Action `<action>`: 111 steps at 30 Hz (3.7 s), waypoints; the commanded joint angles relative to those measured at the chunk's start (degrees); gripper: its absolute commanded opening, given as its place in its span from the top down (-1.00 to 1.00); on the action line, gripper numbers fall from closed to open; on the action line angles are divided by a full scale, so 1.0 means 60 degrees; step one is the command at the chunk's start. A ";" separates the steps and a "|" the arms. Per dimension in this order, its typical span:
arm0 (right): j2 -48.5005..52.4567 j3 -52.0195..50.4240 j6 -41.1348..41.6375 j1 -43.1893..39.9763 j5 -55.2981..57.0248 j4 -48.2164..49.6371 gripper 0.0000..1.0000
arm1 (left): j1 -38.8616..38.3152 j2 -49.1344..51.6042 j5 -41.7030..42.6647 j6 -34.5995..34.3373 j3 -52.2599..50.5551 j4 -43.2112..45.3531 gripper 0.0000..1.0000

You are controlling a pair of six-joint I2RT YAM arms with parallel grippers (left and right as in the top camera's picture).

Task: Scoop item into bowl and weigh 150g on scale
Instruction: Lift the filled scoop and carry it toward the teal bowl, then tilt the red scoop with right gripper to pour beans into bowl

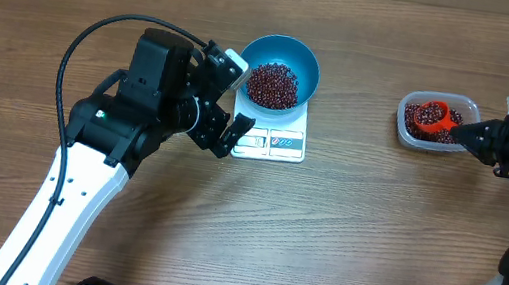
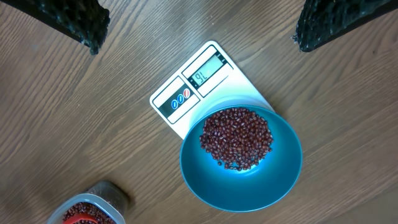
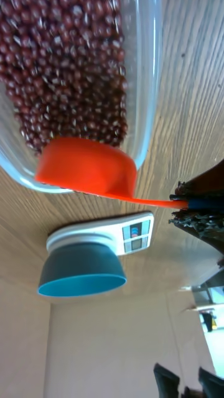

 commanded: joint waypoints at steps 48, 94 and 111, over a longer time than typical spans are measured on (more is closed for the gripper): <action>-0.1111 0.2412 0.3344 0.6994 0.2907 0.2433 0.93 | -0.0004 -0.0113 0.0131 0.0211 0.0127 0.0004 -0.99; -0.1111 0.2412 0.3566 0.7377 0.3428 0.2765 0.93 | -0.0004 -0.0113 0.0131 0.0208 0.0127 0.0004 -0.99; -0.1111 0.2412 0.2867 0.7555 0.3330 0.2572 0.93 | -0.0004 -0.0113 0.0131 0.0208 0.0127 0.0004 -0.99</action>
